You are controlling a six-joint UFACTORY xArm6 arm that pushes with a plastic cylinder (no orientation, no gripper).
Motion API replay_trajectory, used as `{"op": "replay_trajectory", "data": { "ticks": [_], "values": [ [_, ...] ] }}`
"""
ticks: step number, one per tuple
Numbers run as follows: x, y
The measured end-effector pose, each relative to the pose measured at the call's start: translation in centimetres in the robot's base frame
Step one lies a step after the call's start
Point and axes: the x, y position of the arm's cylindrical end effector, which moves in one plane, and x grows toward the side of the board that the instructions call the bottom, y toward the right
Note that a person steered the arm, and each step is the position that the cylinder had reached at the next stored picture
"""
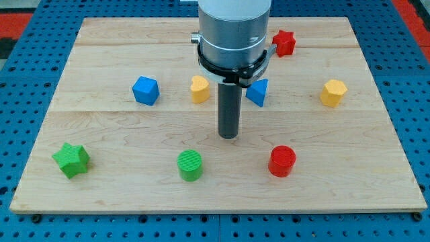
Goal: Place your arm to right side of the red circle
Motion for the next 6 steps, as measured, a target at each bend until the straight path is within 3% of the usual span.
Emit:
{"op": "replay_trajectory", "data": {
  "ticks": [4,6],
  "values": [
    [1.0,-4.2],
    [2.0,-1.4]
  ]
}}
